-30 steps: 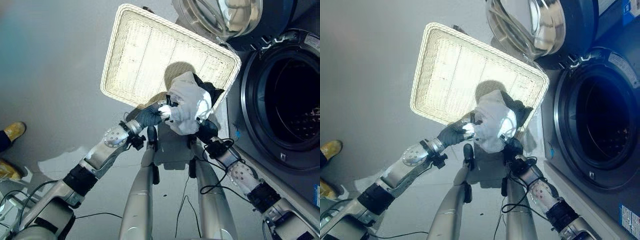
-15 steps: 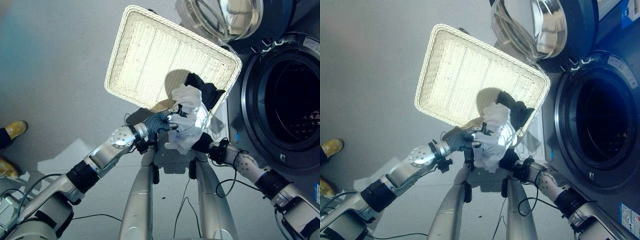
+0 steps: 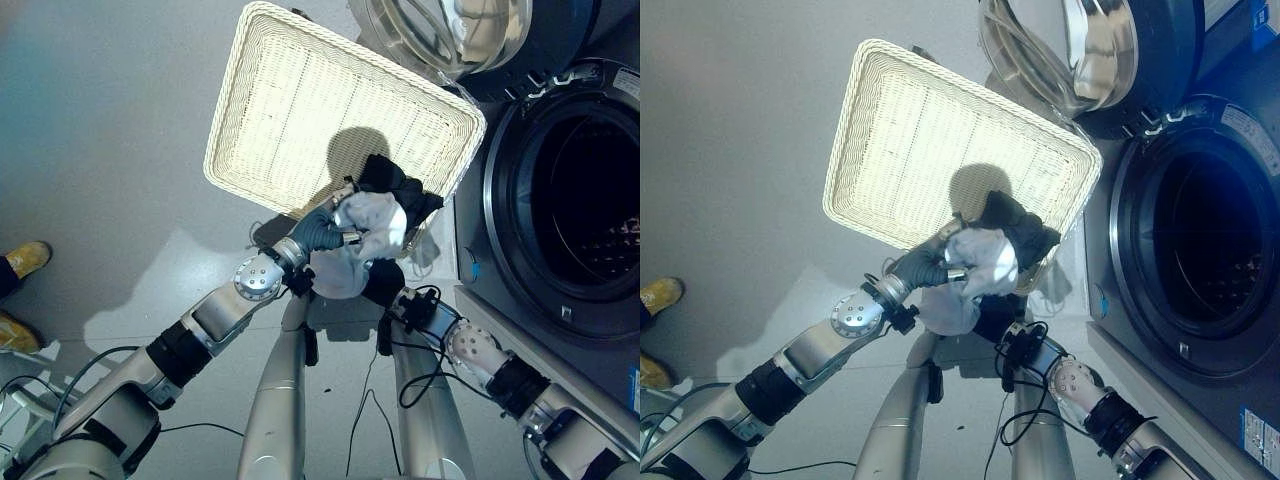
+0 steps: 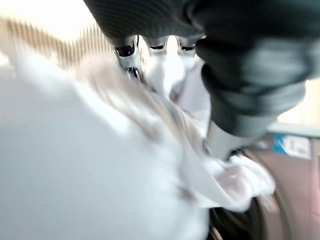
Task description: Put the clothes into the washing machine.
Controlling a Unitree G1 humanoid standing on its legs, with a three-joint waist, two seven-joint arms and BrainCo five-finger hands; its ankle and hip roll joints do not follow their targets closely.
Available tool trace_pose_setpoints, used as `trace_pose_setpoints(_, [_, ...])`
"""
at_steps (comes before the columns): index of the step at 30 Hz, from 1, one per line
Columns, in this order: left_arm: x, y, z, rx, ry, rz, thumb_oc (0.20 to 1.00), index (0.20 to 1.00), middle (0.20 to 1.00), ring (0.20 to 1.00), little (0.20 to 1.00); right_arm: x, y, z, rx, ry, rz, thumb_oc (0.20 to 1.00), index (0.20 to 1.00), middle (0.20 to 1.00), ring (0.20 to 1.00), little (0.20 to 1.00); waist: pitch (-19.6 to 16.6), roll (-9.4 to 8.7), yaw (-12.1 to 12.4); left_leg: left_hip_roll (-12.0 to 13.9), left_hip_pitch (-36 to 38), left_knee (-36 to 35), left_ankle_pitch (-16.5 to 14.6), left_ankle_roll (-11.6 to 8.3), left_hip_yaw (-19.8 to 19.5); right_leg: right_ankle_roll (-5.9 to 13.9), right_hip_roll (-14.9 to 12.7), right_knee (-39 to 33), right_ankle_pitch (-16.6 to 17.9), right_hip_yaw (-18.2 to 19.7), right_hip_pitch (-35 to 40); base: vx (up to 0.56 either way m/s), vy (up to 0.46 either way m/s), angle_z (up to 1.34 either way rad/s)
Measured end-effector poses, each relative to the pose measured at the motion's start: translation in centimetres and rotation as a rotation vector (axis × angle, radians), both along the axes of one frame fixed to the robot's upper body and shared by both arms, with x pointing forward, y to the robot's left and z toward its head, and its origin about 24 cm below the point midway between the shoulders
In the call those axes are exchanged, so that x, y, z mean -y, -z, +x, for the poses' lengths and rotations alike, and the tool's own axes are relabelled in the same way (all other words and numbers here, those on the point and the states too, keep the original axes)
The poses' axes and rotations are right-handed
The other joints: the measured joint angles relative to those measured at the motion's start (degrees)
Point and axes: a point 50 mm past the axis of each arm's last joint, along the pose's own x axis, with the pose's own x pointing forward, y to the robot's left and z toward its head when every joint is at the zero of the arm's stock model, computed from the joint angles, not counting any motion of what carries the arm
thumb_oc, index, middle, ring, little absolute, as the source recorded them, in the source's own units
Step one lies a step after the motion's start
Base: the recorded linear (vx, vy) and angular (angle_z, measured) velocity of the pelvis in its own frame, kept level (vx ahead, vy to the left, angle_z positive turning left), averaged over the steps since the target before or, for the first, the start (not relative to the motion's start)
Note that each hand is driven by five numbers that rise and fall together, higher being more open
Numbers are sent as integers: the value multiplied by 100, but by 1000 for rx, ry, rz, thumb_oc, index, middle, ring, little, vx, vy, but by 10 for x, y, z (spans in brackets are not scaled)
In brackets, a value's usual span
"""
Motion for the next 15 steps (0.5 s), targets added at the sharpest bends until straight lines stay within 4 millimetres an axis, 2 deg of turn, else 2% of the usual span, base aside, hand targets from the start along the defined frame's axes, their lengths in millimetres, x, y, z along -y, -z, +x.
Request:
trace_pose_setpoints(3, [-24, 14, 3, -30, -145, 30, 1000, 1000, 1000, 1000, 1000, 18, -13, 4, 57, 191, 149, 200, 200, 200, 200, 200, 1, 3, -15, -2, 7, -26, 0, 0, 37, 6, -1, -51, 16, 19, -3, 17, -2, -5])
trace_pose_setpoints(5, [-47, 39, 3, -110, -275, 61, 1000, 1000, 1000, 1000, 1000, 45, -28, 10, 126, 385, 246, 200, 200, 200, 200, 200, 5, 9, -21, -3, 33, -67, -2, 9, 143, 11, 1, -69, 35, 100, -27, 27, 13, -13])
trace_pose_setpoints(8, [-66, 58, -2, -167, -376, 59, 1000, 1000, 1000, 1000, 1000, 78, -40, 12, 184, 593, 315, 200, 200, 200, 200, 200, 14, 29, -10, -12, 109, -155, 3, 21, 272, 7, -1, -67, 68, 201, -47, 23, 22, -15])
trace_pose_setpoints(13, [-75, 54, -1, -149, -420, -1, 1000, 1000, 1000, 1000, 1000, 103, -47, 11, 188, 764, 381, 200, 200, 200, 200, 200, 22, 67, -26, -23, 268, -251, 11, 32, 466, 20, 3, -57, 91, 344, -33, 22, 17, -15])
trace_pose_setpoints(15, [-76, 53, 1, -146, -439, -62, 1000, 1000, 1000, 1000, 1000, 112, -49, 10, 186, 817, 402, 200, 200, 200, 200, 200, 37, 168, -42, -27, 358, -277, 11, 32, 481, 21, 3, -60, 92, 365, 35, 10, -5, -7])
